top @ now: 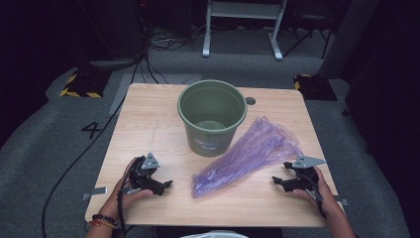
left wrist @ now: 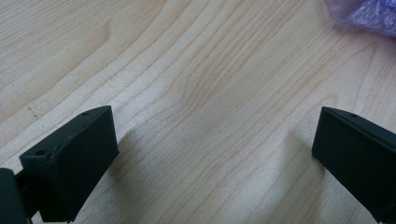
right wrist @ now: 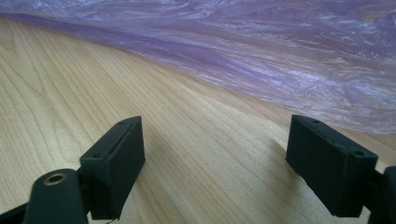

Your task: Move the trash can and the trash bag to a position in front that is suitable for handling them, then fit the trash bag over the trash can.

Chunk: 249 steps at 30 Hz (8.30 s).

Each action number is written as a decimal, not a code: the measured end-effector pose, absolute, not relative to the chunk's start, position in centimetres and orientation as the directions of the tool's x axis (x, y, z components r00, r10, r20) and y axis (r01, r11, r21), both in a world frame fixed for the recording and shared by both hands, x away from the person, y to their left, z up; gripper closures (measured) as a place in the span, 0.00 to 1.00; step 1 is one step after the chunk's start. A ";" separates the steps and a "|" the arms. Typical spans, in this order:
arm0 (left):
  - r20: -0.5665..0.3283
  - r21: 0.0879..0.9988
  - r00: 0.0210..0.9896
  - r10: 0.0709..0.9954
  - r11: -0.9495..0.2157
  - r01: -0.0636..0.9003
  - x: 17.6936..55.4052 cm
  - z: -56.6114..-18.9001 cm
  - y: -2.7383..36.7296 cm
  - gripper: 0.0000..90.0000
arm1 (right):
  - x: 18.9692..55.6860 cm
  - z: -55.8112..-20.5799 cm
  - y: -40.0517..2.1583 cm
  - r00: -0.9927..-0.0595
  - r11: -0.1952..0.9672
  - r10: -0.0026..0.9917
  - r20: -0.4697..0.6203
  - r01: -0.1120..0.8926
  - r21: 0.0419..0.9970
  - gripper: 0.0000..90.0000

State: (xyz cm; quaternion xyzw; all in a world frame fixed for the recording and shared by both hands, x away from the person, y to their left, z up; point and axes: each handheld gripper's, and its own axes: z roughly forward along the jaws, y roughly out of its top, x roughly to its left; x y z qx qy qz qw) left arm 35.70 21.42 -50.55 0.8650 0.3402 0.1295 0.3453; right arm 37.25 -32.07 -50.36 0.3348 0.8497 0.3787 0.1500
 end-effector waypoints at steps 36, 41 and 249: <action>-0.011 0.686 0.735 0.678 -0.529 0.499 35.7 -50.6 21.4 0.00 | 37.1 -46.2 -30.2 -0.756 0.473 0.649 -0.085 0.313 0.824 0.21; -0.012 0.686 0.735 0.678 -0.529 0.499 35.7 -50.6 21.4 0.00 | 37.9 -45.6 -28.4 -0.780 0.492 0.618 -0.101 0.284 0.823 0.21; -0.012 0.687 0.754 0.657 -0.542 0.484 36.6 -50.6 19.9 0.00 | 42.4 -39.5 -32.3 -0.638 0.140 0.770 -0.007 0.158 0.977 0.99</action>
